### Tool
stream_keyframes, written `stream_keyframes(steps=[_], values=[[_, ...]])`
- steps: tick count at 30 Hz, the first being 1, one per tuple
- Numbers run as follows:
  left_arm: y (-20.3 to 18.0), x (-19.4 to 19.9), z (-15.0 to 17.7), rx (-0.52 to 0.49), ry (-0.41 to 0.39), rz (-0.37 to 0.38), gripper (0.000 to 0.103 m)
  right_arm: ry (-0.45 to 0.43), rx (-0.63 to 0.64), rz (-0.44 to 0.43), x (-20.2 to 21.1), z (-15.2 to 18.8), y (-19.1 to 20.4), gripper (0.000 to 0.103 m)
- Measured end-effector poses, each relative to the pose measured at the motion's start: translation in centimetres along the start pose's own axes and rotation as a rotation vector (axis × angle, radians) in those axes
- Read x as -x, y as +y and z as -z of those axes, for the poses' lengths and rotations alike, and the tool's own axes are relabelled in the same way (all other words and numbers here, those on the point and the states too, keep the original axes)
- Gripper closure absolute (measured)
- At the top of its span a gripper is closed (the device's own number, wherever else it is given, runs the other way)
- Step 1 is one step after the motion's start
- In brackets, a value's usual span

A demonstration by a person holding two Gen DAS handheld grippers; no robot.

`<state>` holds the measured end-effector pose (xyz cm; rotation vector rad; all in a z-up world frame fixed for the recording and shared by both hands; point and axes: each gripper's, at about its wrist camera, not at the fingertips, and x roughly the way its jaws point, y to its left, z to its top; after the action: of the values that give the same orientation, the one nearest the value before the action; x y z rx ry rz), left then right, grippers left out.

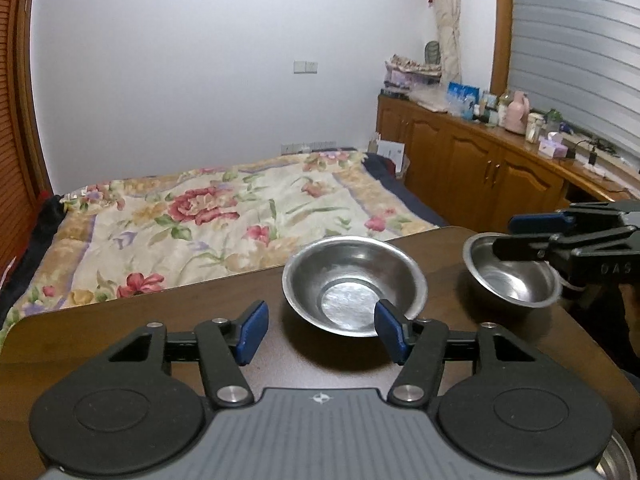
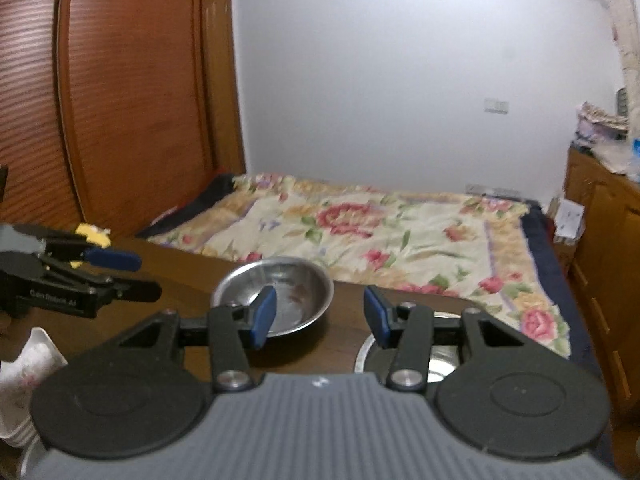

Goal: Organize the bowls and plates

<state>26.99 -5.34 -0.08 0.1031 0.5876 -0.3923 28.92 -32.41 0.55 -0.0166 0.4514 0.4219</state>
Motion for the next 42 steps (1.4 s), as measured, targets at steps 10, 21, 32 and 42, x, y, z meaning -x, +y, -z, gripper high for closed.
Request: stream_keyframes(steps=[10, 21, 32, 42], values=[[1.2, -5.7, -1.0, 0.016, 0.097, -0.026, 0.050, 0.127, -0.012, -0.033, -5.9, -1.0, -0.1, 0.053], [1.4, -7.3, -0.5, 0.052, 0.147, 0.006, 0.061, 0.203, -0.006, -0.034, -7.7, -1.1, 0.9, 0.060], [1.5, -7.8, -0.1, 0.087, 0.178, 0.033, 0.072, 0.251, -0.089, -0.094, -8.2, -0.6, 0.4, 0.077], [1.4, -7.5, 0.4, 0.075, 0.178, 0.018, 0.076, 0.269, -0.106, -0.111, -8.5, -0.3, 0.8, 0.077]])
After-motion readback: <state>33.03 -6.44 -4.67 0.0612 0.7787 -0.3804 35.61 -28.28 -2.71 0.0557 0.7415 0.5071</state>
